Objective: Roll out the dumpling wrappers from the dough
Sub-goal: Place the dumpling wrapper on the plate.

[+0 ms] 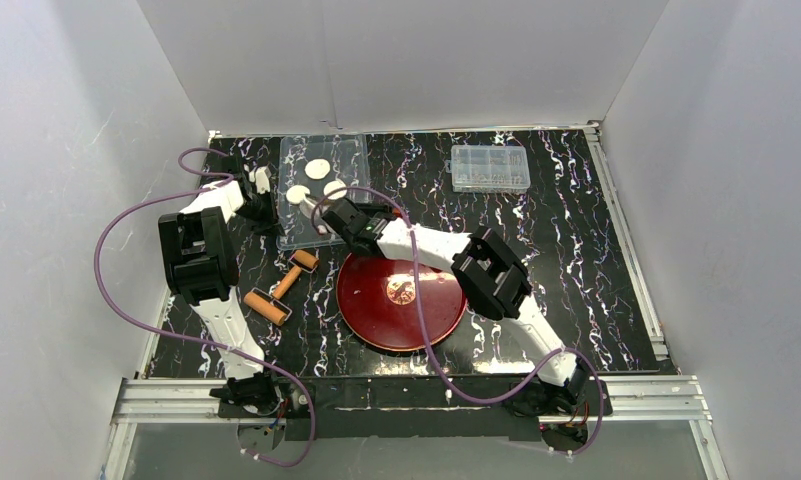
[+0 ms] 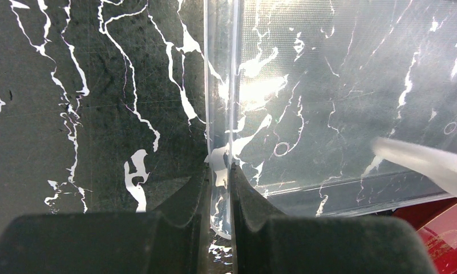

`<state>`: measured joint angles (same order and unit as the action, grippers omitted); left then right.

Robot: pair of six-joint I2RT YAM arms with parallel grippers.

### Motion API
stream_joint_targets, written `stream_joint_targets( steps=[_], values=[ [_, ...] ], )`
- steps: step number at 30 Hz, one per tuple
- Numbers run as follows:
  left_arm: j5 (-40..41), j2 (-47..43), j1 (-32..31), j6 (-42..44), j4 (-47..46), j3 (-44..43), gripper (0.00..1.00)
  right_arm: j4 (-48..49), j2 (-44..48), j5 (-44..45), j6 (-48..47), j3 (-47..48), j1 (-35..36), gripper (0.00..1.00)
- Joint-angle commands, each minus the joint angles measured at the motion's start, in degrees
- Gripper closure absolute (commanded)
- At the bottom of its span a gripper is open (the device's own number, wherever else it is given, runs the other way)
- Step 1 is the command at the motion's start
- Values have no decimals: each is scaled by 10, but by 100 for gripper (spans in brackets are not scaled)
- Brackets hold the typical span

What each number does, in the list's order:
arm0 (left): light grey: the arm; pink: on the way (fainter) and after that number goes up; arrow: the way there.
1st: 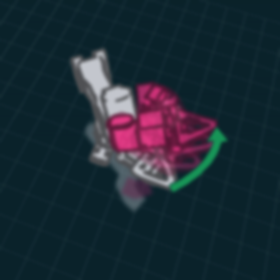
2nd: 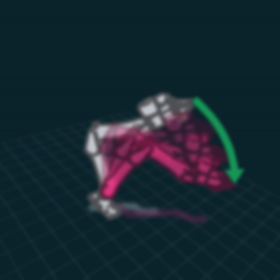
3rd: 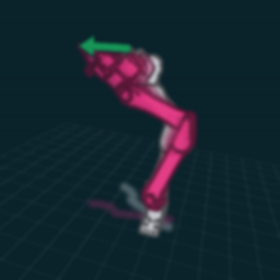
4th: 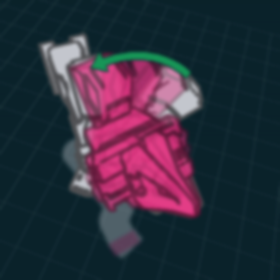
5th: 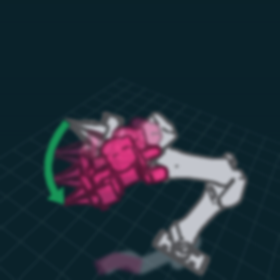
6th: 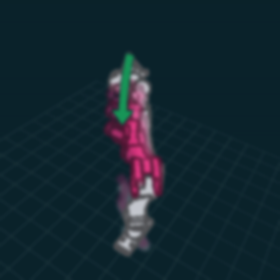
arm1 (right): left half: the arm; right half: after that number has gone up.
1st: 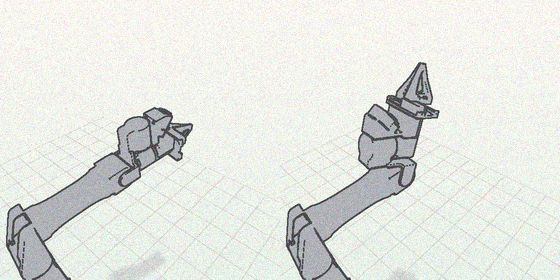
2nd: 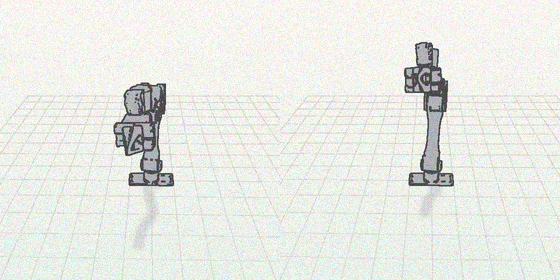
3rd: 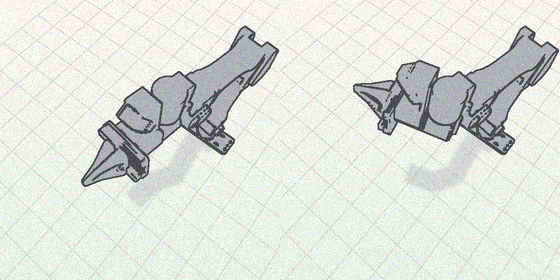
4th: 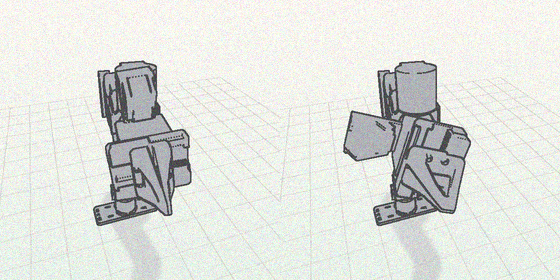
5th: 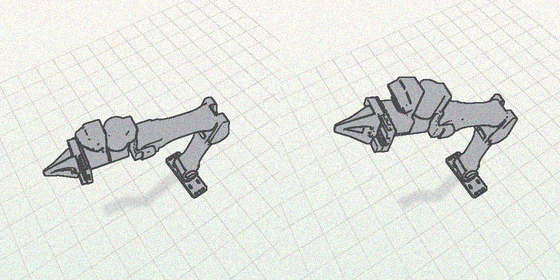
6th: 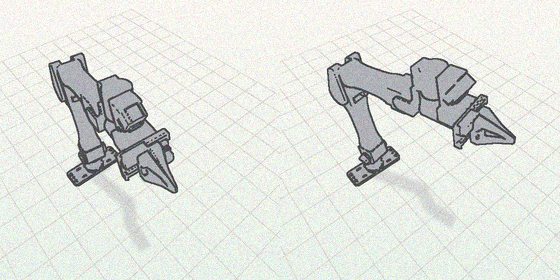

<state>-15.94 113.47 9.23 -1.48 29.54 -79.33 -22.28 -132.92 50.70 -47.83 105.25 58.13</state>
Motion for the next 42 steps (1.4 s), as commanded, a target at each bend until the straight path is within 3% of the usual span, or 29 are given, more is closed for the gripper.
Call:
stream_joint_targets(
  steps=[1,13,19,27,35,38,42],
  values=[
    [-1,-17,-1,13,40,4,100,38,36,16,-7,80,-3,99],
    [-13,-23,0,12,45,-9,100,-115,-3,-70,126,64,-5,99],
    [-24,-31,3,11,53,-27,82,-228,-9,-174,217,157,-14,99],
    [-26,-38,4,13,59,-40,77,-330,-8,-310,290,211,-26,99],
    [-26,-41,4,13,58,-35,74,-385,-26,-393,366,248,-49,99],
    [-31,-48,4,13,58,-38,68,-389,-29,-399,374,251,-52,99],
    [-49,-70,6,28,66,-50,50,-394,-30,-402,385,256,-54,99]
  ],
)
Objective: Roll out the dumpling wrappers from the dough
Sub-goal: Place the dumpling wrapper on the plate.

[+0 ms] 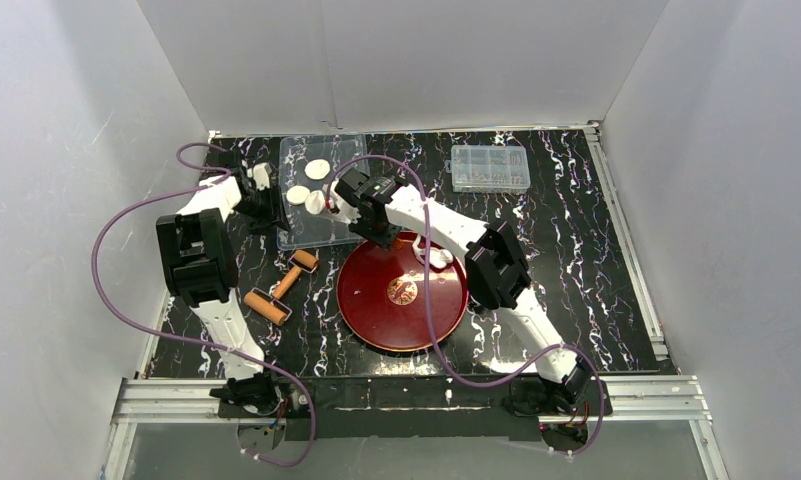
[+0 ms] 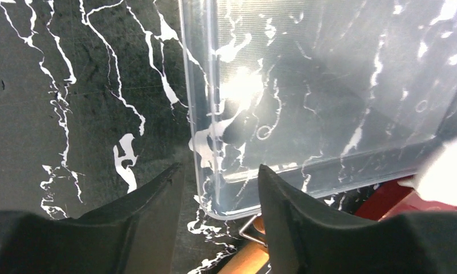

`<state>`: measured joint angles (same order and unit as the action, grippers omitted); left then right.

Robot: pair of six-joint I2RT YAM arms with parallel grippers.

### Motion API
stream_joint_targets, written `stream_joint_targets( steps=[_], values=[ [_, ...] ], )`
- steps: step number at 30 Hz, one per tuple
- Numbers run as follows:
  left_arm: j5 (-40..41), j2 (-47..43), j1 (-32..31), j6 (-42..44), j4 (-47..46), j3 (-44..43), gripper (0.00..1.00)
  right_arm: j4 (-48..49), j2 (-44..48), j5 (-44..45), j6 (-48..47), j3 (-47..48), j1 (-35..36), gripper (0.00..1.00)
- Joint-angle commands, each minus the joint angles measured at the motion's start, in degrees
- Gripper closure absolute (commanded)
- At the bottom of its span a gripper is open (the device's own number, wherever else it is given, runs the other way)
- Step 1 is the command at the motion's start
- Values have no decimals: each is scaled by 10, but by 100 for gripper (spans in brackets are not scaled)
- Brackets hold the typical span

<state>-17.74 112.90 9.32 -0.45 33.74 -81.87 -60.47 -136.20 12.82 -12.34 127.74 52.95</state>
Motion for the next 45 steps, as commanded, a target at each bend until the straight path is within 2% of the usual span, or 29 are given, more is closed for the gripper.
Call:
stream_joint_targets(
  steps=[1,5,9,12,15,18,22,25,27,32,34,35,37,38,45],
  values=[
    [-39,-74,7,24,29,-27,47,-12,5,-23,31,30,-3,99],
    [-77,-121,9,65,58,-32,37,-11,4,-21,32,30,-6,99],
    [-121,-158,9,166,145,-14,38,-7,7,-19,34,27,-7,99],
    [-105,-174,8,242,191,45,38,2,17,-17,35,15,-8,99],
    [-112,-206,2,339,204,99,25,9,26,-17,37,2,-11,99],
    [-119,-230,-6,411,194,141,3,12,29,-20,42,-1,-13,99],
    [-102,-228,-22,422,159,171,2,11,29,-25,45,-5,-13,99],
    [-124,-229,-22,379,142,158,12,11,33,-29,45,-13,-12,99],
    [-171,-230,-22,351,154,130,21,12,36,-40,49,-14,-12,99],
    [-247,-232,-23,248,120,71,59,-13,34,-83,87,13,-12,99],
    [-260,-232,-28,195,81,67,67,-26,33,-106,110,20,-13,99],
    [-260,-231,-35,159,63,66,73,-27,35,-118,118,18,-13,99],
    [-228,-226,-58,114,22,67,95,-21,41,-139,141,8,-12,99],
    [-213,-223,-68,97,-4,67,100,-16,43,-147,146,2,-13,99],
    [-158,-200,-127,78,-57,62,100,-8,44,-171,162,4,-14,99]
  ],
)
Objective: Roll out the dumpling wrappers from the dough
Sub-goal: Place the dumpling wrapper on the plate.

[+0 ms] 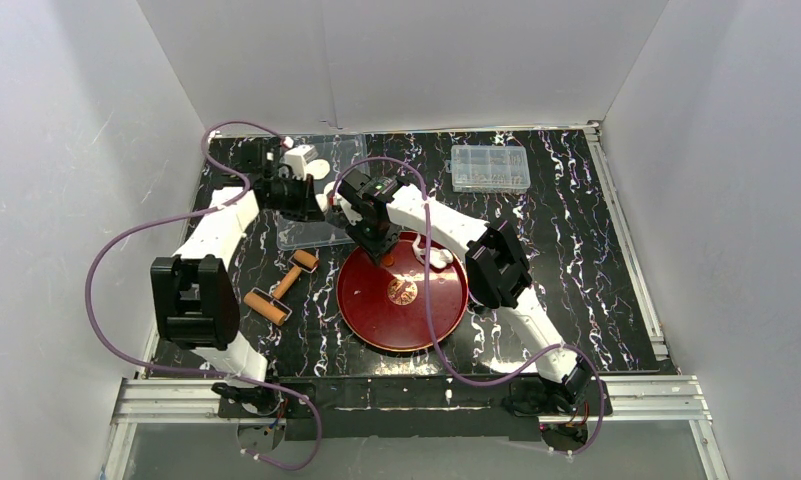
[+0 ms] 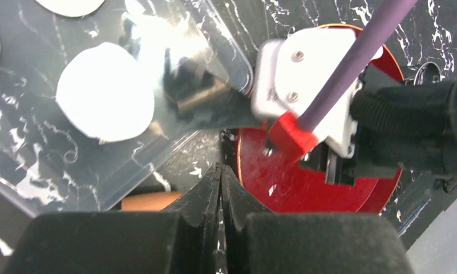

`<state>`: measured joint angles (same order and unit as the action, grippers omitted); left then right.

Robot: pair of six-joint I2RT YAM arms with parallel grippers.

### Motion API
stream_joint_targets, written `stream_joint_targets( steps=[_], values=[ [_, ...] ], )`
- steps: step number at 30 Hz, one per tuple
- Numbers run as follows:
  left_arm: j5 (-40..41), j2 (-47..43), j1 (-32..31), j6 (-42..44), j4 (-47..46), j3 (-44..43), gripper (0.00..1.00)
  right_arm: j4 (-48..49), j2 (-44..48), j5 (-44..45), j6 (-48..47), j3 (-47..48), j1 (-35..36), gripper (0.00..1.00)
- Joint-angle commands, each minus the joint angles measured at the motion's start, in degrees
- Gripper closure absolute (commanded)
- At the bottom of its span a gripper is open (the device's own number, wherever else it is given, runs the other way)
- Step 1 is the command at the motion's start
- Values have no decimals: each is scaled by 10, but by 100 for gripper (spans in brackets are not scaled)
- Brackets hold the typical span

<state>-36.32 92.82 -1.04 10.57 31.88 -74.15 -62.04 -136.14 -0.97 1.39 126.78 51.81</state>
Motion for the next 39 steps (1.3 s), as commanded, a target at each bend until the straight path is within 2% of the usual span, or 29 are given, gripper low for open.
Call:
stream_joint_targets(
  steps=[1,10,24,39],
  values=[
    [36,5,-32,-30,-43,-17,100,9,43,-38,27,14,-3,99],
    [169,45,-61,13,-88,-9,100,9,53,-51,40,5,-3,99],
    [189,71,-63,15,-124,-4,100,10,56,-82,63,7,-3,99],
    [196,104,-63,10,-122,-24,100,8,68,-115,75,-14,-2,99]
  ],
)
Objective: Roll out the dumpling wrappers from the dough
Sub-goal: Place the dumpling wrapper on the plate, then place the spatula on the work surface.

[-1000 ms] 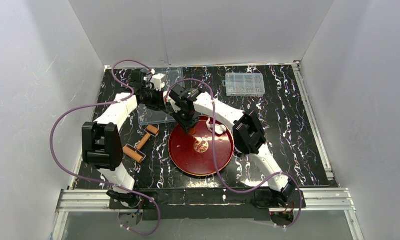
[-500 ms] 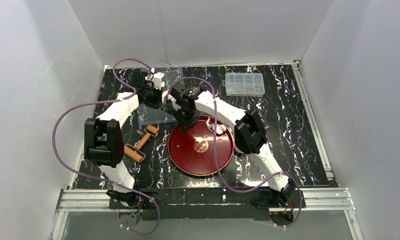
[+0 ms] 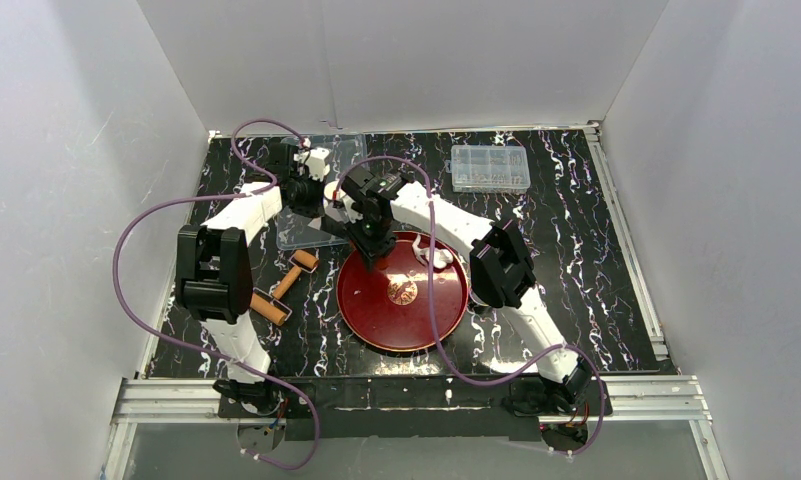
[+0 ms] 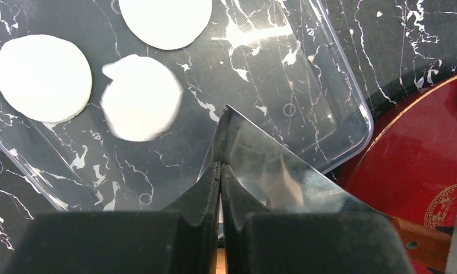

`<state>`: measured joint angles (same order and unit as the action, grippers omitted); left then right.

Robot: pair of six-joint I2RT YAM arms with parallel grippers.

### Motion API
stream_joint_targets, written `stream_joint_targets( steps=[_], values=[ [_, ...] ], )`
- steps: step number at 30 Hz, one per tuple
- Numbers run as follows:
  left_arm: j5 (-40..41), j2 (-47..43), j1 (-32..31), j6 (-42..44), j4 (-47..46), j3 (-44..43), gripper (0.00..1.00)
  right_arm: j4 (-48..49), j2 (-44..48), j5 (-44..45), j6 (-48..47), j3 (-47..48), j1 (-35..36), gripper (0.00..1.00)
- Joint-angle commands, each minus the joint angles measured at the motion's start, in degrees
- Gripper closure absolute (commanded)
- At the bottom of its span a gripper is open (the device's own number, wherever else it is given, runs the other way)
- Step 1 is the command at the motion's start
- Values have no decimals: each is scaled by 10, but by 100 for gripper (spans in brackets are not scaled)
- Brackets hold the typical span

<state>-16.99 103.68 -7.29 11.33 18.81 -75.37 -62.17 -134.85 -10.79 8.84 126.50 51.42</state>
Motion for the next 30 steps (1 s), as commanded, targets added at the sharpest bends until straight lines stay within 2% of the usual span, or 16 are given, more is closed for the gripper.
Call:
stream_joint_targets(
  steps=[1,7,15,21,25,30],
  values=[
    [-2,-5,-1,3,12,-11,100,8,55,-8,1,-13,1,99],
    [-49,-23,4,-24,74,-35,100,-11,66,22,-7,-15,-6,99],
    [-126,-41,13,-81,178,-116,100,2,136,46,-7,-77,-19,99],
    [-178,-57,35,-77,282,-193,100,-14,214,85,-7,-159,-30,99],
    [-156,-76,66,-55,304,-181,100,-6,287,99,-4,-247,-31,99],
    [-116,-104,132,-53,275,-116,100,13,386,105,9,-349,-40,99]
  ],
)
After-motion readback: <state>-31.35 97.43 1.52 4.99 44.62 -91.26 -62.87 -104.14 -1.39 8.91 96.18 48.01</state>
